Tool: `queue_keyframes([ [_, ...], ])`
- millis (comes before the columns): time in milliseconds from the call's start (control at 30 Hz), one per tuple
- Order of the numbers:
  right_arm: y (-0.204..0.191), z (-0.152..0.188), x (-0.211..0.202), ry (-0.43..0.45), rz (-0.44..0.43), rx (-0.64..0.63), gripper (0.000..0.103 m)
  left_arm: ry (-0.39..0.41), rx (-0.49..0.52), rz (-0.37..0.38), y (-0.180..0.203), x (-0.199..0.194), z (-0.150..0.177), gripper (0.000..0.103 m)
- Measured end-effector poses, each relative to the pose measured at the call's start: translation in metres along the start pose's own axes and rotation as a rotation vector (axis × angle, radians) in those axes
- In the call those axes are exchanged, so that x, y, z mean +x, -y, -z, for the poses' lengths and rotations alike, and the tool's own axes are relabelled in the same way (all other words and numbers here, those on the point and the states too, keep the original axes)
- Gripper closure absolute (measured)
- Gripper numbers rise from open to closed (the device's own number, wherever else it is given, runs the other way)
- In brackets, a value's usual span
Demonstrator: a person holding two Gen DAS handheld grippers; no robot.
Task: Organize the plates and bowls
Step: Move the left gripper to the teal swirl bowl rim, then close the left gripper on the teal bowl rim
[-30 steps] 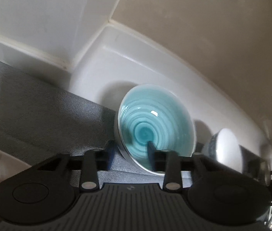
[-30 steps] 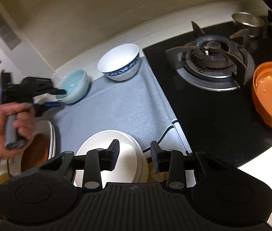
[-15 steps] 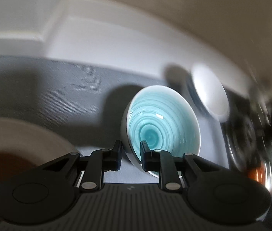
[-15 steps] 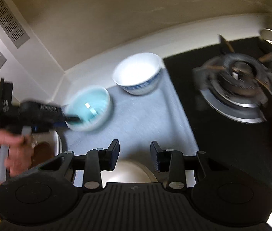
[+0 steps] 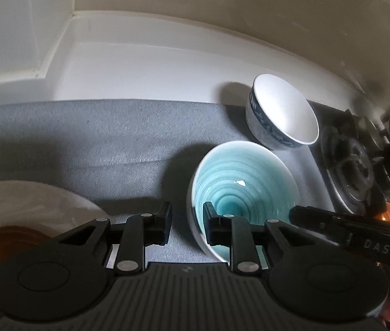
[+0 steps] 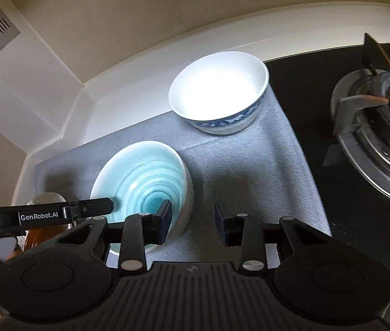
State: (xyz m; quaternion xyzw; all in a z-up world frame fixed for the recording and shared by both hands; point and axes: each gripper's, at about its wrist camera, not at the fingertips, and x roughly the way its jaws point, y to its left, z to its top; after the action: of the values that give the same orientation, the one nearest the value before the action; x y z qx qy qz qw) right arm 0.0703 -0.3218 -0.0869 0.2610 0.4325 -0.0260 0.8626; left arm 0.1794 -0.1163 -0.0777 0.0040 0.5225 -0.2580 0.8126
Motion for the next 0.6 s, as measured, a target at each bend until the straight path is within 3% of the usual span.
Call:
queue_keyframes([
  [100, -0.004, -0.004, 0.009, -0.014, -0.004, -0.007, 0.07, 0.003, 0.022, -0.011, 0.006, 0.004, -0.002, 0.078],
  [233, -0.009, -0.008, 0.018, -0.024, -0.002, -0.011, 0.082, 0.001, 0.034, -0.018, 0.009, 0.01, -0.002, 0.08],
  [400, -0.01, -0.009, 0.021, -0.024, 0.012, -0.018, 0.087, -0.001, 0.044, -0.014, 0.01, 0.01, -0.002, 0.086],
  [600, -0.009, -0.008, 0.022, -0.035, 0.026, -0.027, 0.089, 0.007, 0.044, -0.017, 0.011, 0.01, -0.003, 0.086],
])
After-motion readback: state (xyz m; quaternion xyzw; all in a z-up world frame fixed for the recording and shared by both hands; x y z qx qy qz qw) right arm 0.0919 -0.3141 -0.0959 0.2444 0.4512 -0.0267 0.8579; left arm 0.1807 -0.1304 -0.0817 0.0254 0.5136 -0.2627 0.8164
